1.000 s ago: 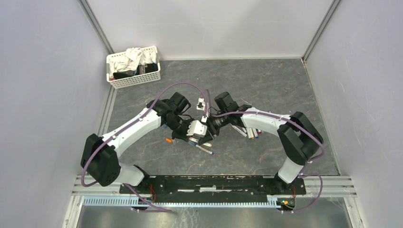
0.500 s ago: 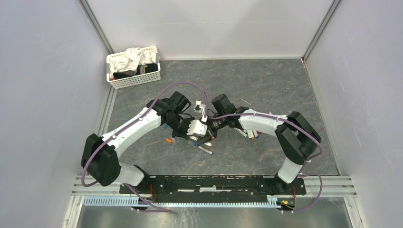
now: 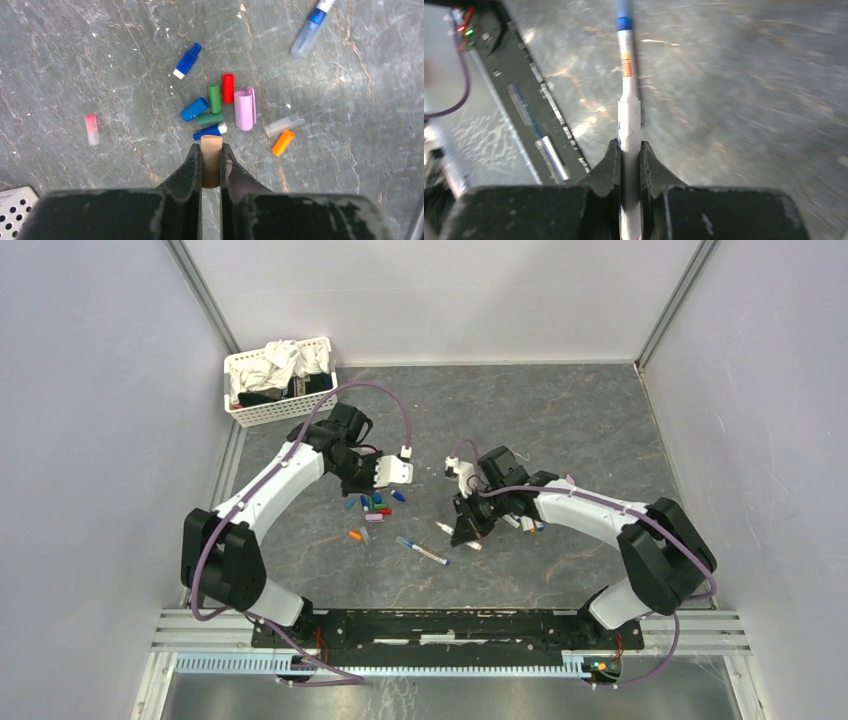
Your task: Open the pen caps
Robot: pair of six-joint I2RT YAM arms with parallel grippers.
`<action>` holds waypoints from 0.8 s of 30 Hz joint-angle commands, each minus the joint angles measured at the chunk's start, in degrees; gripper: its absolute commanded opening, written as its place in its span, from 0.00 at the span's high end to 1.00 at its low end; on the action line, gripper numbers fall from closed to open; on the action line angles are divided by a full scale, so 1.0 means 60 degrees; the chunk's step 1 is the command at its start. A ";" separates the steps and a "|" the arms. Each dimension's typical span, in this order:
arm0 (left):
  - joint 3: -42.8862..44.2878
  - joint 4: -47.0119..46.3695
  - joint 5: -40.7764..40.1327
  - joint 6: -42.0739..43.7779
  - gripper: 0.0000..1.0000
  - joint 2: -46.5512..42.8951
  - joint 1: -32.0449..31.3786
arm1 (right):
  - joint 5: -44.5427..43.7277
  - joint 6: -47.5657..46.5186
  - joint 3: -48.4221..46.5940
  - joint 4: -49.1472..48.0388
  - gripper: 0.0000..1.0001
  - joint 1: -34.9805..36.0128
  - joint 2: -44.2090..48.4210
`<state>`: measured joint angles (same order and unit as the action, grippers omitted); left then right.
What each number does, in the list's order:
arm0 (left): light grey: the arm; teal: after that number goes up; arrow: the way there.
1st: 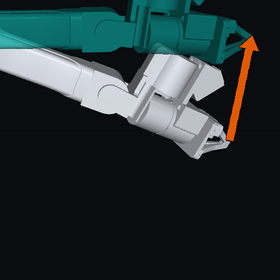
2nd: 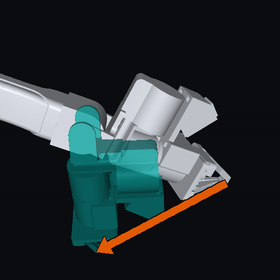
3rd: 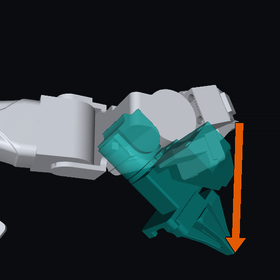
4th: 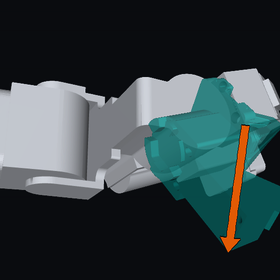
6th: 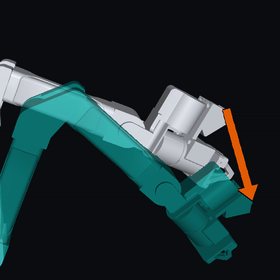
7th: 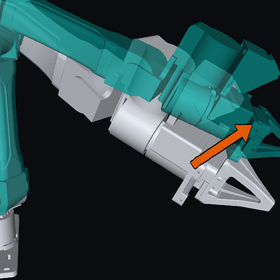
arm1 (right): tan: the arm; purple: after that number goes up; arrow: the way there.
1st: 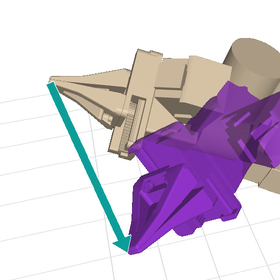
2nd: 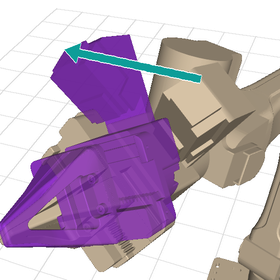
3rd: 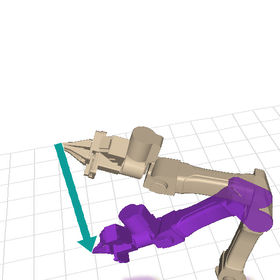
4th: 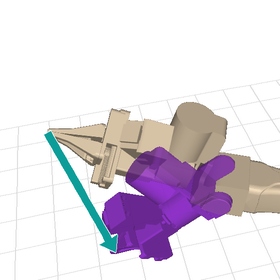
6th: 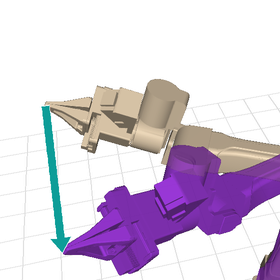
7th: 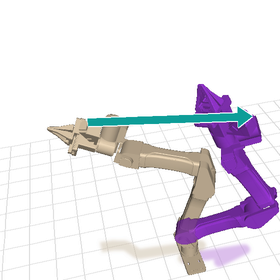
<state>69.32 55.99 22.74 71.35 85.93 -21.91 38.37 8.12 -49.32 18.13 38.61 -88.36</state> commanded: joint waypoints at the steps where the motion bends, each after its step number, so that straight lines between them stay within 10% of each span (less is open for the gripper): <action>1: -0.0508 -0.1418 0.0325 -0.0971 0.98 0.0072 -0.0121 | -0.2246 -0.0278 -0.0319 0.0414 1.00 -0.0607 0.0996; 17: -0.1037 -0.3016 -0.0536 -0.2668 0.79 0.1772 -0.0406 | -0.7251 0.0185 0.0558 -0.0171 0.99 -0.2852 0.0876; 24: -0.0455 -0.2277 -0.0120 -0.3097 0.53 0.1585 -0.0416 | -0.7386 0.0112 0.0645 -0.0235 0.75 -0.2848 0.0546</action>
<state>63.35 40.01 19.64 56.90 96.51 -24.25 -2.81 8.36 -45.54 18.68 21.47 -84.42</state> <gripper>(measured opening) 0.410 0.179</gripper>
